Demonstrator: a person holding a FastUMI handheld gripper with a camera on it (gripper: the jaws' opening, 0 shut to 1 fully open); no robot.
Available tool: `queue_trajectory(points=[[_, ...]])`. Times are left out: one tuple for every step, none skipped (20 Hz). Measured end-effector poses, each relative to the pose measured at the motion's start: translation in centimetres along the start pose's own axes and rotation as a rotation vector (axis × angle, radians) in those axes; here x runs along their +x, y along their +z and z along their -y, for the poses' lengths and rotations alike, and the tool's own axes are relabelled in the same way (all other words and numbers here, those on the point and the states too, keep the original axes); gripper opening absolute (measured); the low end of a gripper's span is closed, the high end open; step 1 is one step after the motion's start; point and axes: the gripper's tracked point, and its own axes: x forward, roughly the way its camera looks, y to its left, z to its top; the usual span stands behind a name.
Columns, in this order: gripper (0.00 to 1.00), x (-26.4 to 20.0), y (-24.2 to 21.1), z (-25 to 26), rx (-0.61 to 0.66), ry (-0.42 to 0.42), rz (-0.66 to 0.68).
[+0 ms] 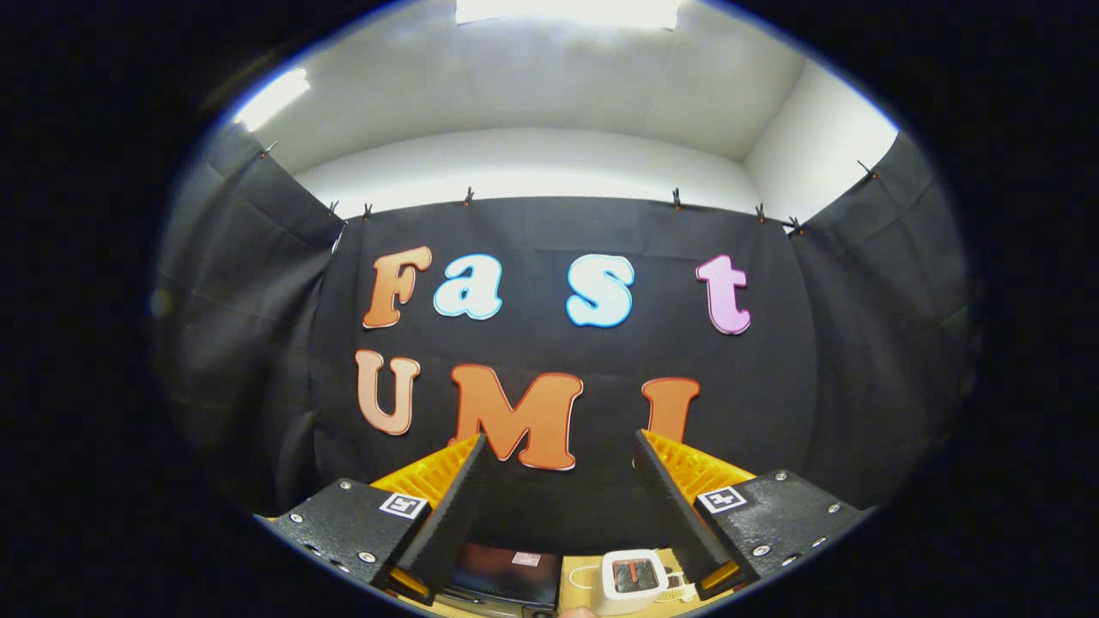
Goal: Open the toaster oven, put the food inside, and close the toaster oven door.
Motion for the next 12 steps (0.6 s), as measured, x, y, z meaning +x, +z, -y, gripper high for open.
queue_trajectory(points=[[0.99,0.0,0.3,0.5,-0.002,-0.008,0.012],[0.99,-0.2,0.5,0.6,0.002,-0.011,0.021],[0.99,-0.3,0.8,0.8,0.009,-0.012,0.030],[0.99,-0.4,1.2,1.1,0.018,-0.017,0.042],[0.99,-0.4,1.8,1.4,0.027,-0.023,0.059],[0.99,-0.5,2.4,1.7,0.035,-0.029,0.077],[0.99,-0.7,2.8,2.1,0.043,-0.033,0.098],[0.99,-0.9,3.1,2.3,0.045,-0.034,0.110],[0.99,-0.9,3.4,2.6,0.050,-0.042,0.117],[0.99,-1.0,3.4,2.8,0.053,-0.048,0.116],[0.99,-0.8,3.3,2.9,0.060,-0.051,0.112],[0.99,-0.9,3.2,2.8,0.067,-0.049,0.104]])
